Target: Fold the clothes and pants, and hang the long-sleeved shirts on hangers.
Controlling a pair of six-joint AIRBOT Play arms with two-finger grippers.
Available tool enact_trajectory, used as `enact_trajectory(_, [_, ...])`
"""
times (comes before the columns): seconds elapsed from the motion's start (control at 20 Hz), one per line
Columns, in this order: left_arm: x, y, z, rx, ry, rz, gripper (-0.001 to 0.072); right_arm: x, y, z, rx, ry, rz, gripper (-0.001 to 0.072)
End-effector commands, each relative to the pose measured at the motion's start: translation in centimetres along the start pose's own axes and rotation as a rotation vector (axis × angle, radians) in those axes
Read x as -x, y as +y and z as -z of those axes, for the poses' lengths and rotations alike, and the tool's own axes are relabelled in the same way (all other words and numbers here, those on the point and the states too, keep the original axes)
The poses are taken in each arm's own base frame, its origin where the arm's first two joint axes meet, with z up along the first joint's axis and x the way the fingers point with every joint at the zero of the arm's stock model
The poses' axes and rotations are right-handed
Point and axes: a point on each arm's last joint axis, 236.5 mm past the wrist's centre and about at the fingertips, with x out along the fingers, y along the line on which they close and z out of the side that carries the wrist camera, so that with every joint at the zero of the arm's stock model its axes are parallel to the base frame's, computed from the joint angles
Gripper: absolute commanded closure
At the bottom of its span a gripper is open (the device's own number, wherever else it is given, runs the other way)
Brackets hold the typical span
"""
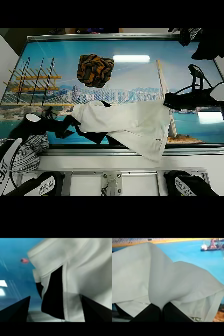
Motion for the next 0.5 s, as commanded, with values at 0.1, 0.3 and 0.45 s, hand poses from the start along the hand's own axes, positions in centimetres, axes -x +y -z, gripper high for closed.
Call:
enact_trajectory(0.1, [-3.1,-3.4,2.3,-0.041,0.094,0.096,0.0151,0.0,0.2,-0.1,-0.002,-0.005,-0.008,0.0689])
enact_trajectory(0.3, [1.4,-8.8,1.5,-0.187,0.070,0.185,0.0691,0.6,0.4,-0.6,0.008,-0.027,-0.009,0.0688])
enact_trajectory(0.45, [11.7,-15.9,-0.5,-0.356,-0.140,0.326,0.0691,5.1,2.1,-4.0,0.092,-0.168,-0.007,0.0689])
